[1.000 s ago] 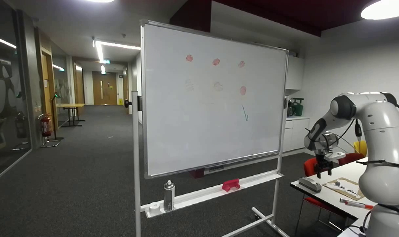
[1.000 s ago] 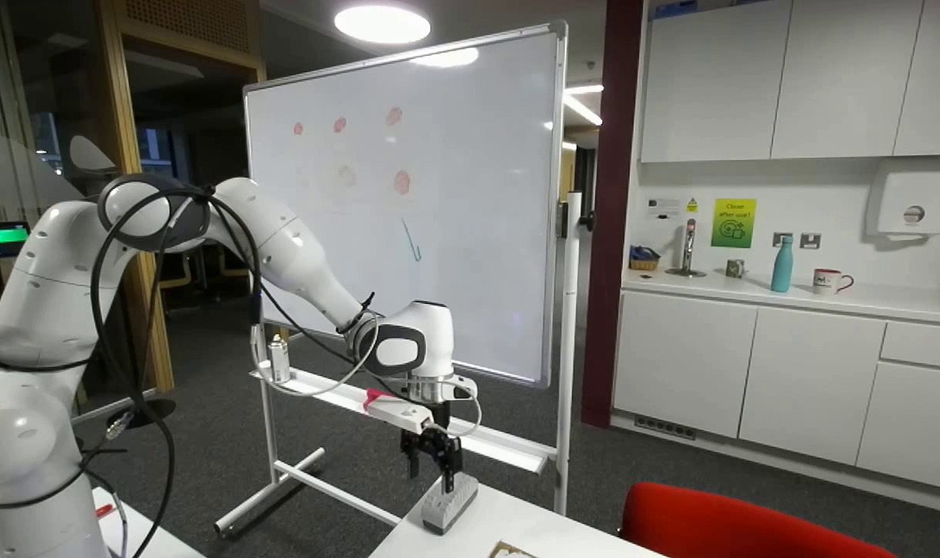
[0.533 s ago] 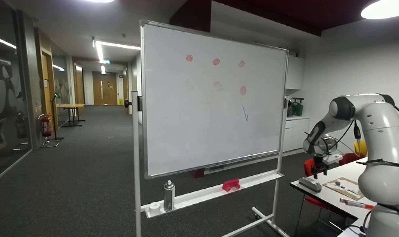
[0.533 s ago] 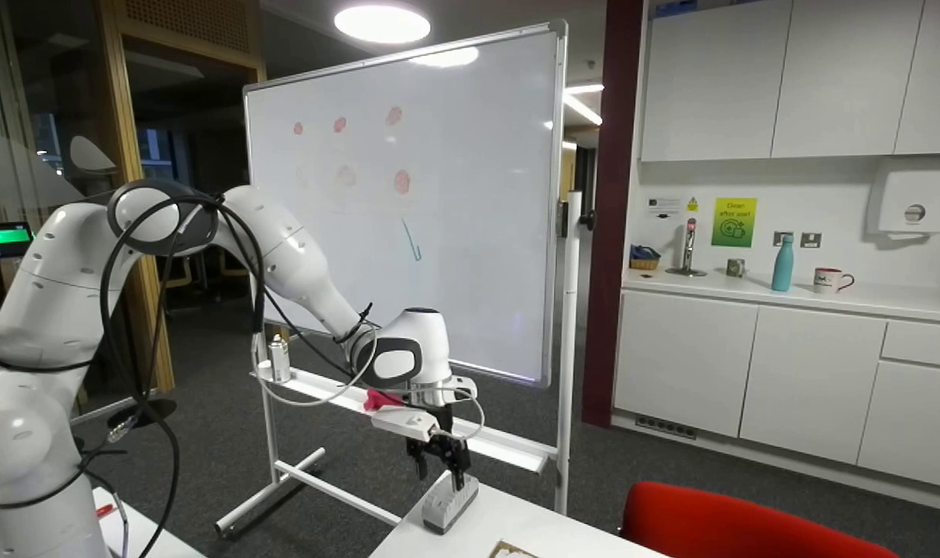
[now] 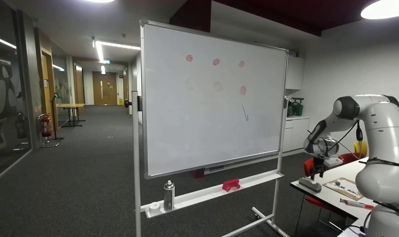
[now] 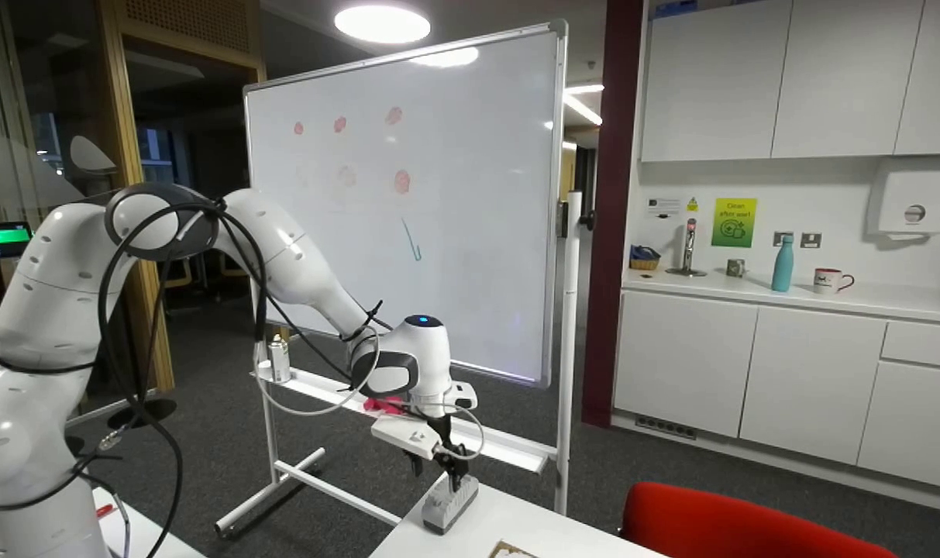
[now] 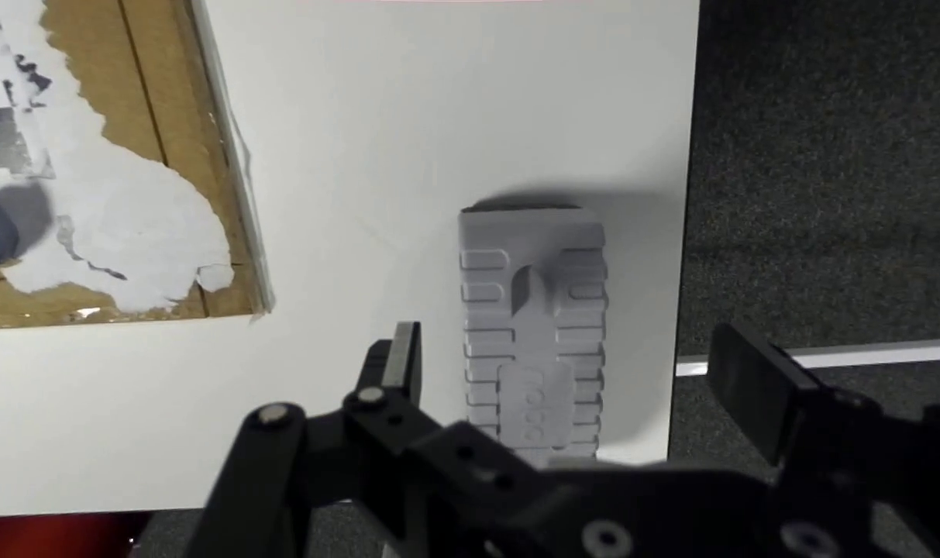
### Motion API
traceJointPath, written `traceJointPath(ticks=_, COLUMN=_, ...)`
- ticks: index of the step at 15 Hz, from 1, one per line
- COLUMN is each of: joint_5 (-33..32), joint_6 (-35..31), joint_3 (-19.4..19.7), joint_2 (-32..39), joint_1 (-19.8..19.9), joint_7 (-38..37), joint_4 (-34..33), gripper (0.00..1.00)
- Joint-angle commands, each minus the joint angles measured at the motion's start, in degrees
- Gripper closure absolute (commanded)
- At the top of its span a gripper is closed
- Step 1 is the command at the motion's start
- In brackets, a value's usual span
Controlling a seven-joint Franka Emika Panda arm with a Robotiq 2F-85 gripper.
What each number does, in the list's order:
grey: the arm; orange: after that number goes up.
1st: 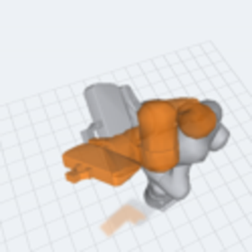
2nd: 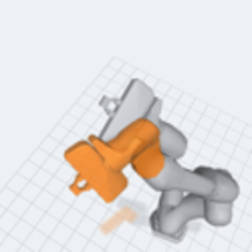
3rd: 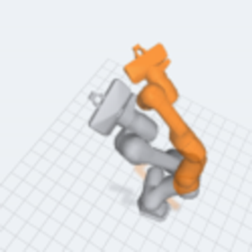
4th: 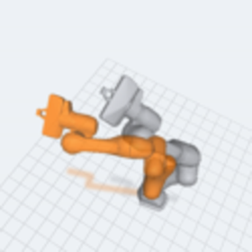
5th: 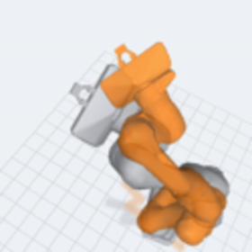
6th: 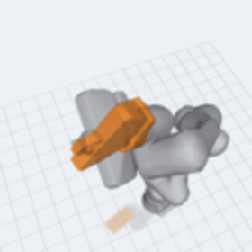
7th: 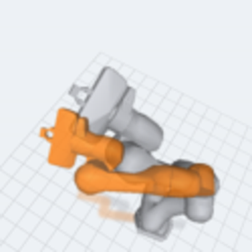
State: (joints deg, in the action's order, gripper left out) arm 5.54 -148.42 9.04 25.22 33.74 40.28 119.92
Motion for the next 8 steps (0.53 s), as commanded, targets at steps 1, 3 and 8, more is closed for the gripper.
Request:
traceJointPath(ticks=1, joint_5=2.79, joint_6=-3.79, joint_3=-1.68, joint_2=-0.63, joint_1=2.36, joint_7=4.46, joint_4=0.95, gripper=0.00)
traceJointPath(ticks=3, joint_5=1.80, joint_6=-6.41, joint_3=-0.97, joint_2=0.31, joint_1=1.77, joint_7=2.84, joint_4=0.52, gripper=0.00)
traceJointPath(ticks=8, joint_5=0.24, joint_6=-8.52, joint_3=-0.69, joint_2=2.58, joint_1=0.85, joint_7=0.47, joint_4=-0.54, gripper=0.00)
